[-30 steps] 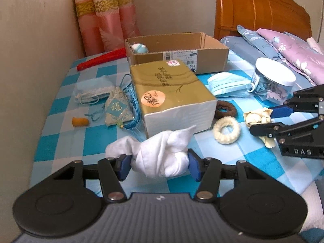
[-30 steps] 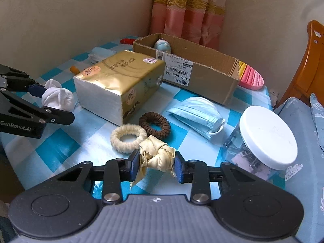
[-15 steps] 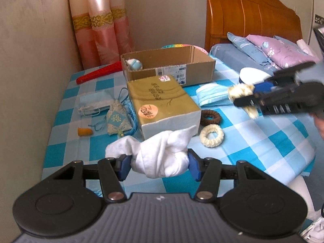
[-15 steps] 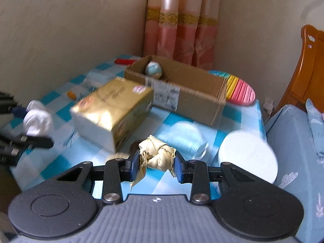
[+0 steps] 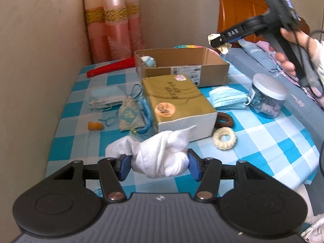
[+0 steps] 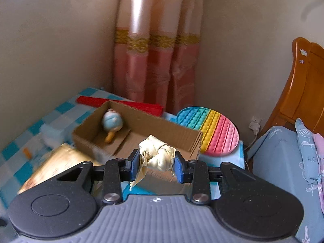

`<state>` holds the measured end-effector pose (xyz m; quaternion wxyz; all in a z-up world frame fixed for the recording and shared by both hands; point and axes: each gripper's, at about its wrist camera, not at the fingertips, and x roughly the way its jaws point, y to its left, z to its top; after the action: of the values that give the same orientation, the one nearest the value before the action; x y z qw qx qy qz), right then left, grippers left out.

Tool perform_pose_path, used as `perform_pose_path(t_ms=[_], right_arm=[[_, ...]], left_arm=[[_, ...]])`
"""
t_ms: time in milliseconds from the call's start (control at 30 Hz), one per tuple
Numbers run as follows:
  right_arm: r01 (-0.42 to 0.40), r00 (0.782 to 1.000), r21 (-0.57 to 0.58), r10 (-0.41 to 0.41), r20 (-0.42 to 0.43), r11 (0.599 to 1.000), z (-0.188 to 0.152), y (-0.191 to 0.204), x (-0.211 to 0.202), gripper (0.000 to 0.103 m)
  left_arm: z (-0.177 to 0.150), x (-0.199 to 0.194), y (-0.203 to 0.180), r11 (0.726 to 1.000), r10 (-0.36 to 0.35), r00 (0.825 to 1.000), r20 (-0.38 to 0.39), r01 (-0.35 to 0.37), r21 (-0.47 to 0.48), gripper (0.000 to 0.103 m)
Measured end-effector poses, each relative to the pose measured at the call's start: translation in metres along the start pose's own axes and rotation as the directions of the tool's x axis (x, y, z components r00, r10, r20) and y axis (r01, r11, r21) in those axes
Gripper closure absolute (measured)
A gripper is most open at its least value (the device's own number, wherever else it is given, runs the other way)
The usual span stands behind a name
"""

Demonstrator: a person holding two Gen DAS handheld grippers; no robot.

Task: Organize soft objects
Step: 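Carry both cloths into the cardboard box and open both grippers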

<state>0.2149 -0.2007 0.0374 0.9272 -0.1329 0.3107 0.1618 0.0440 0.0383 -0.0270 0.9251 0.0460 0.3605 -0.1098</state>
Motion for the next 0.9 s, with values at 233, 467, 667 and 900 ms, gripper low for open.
perform_pose_path(t_ms=[233, 467, 667, 900], right_arm=[[0.005, 1.0, 0.052, -0.004, -0.018, 0.999, 0.011, -0.008, 0.029, 0.003], [-0.02, 0.999, 0.071, 0.022, -0.031, 0.997, -0.002, 0.0, 0.009, 0.0], [-0.012, 0.997, 0.108, 0.019, -0.069, 0.994, -0.022, 0.009, -0.018, 0.0], [0.034, 0.993, 0.184, -0.012, -0.117, 0.982, -0.063, 0.021, -0.047, 0.0]], left_arm=[[0.0, -0.001, 0.007, 1.0, 0.027, 1.0, -0.005, -0.027, -0.004, 0.048], [0.006, -0.002, 0.005, 0.999, 0.027, 1.0, 0.001, -0.027, 0.019, 0.048], [0.015, 0.0, 0.0, 0.999, 0.019, 1.0, 0.005, -0.019, 0.042, 0.048], [0.044, 0.004, -0.008, 0.996, 0.009, 1.0, 0.028, -0.011, 0.087, 0.047]])
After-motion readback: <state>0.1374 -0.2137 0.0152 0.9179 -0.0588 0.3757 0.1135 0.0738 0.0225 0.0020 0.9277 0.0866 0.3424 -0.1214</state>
